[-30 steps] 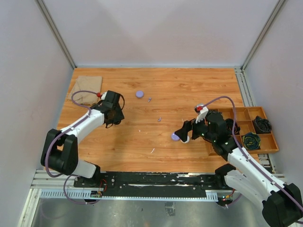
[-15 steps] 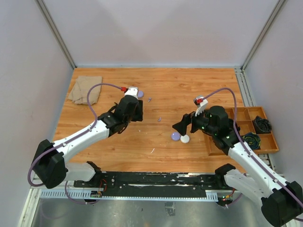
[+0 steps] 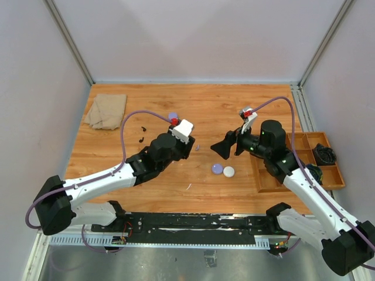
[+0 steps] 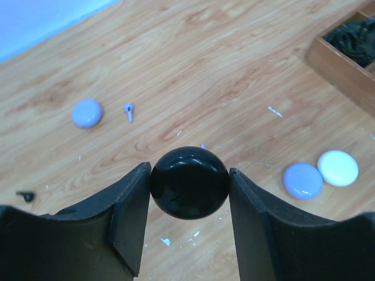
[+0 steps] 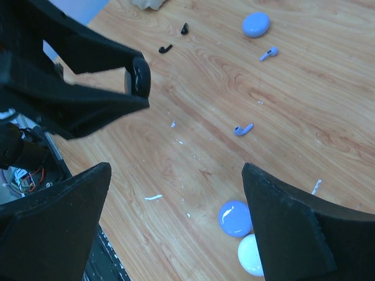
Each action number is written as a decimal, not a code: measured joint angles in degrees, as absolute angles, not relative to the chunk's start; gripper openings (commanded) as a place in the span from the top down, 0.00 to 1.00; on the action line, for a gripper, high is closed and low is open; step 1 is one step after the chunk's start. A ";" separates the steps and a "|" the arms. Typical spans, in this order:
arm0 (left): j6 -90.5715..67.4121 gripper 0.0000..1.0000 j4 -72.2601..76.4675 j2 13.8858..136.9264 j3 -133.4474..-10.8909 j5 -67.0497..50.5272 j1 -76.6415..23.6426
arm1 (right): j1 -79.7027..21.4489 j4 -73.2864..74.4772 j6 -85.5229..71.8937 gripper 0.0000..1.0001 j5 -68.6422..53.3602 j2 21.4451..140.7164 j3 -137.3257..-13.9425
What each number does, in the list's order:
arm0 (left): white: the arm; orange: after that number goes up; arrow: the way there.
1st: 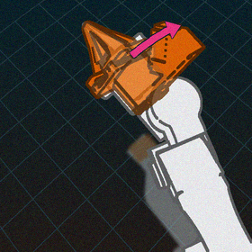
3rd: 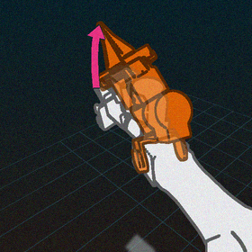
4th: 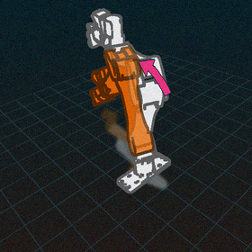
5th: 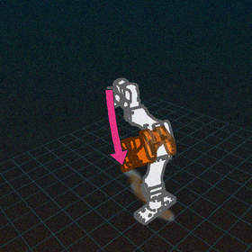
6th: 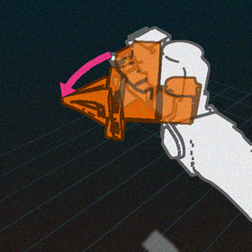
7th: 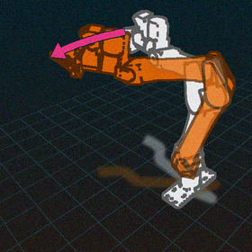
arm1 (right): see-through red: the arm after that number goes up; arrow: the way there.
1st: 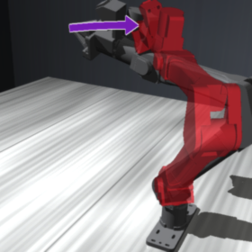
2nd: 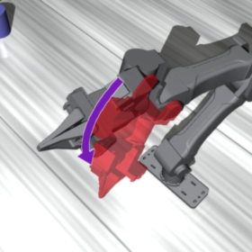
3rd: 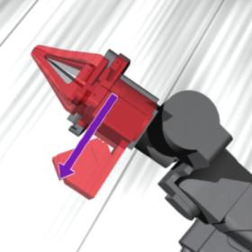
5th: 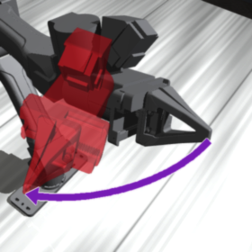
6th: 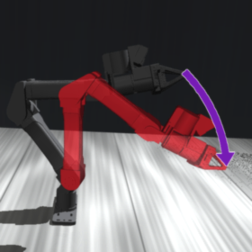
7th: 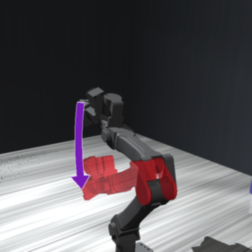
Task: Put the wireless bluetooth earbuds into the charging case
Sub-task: Pick up the charging case at the center of the board.
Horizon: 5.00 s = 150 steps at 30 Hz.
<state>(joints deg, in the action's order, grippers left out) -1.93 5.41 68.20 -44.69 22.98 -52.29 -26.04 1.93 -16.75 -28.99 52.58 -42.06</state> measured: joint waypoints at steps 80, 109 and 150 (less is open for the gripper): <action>22.04 0.06 17.89 52.93 -36.34 15.94 -64.25 | -32.23 -8.84 -11.97 0.86 -38.81 53.36 -42.59; -1.67 0.25 7.60 55.70 -46.39 -25.76 -42.81 | -32.21 -8.69 -5.52 0.89 -52.62 57.43 -44.03; -9.98 1.00 9.23 60.58 -47.77 -44.34 -37.93 | -32.10 -13.54 -2.52 0.45 -55.02 54.63 -42.50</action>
<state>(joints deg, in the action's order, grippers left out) -9.98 9.23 60.58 -47.77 -44.34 -37.93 -32.10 -13.54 -2.52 -55.02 54.63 -42.50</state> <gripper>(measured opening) 0.282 0.498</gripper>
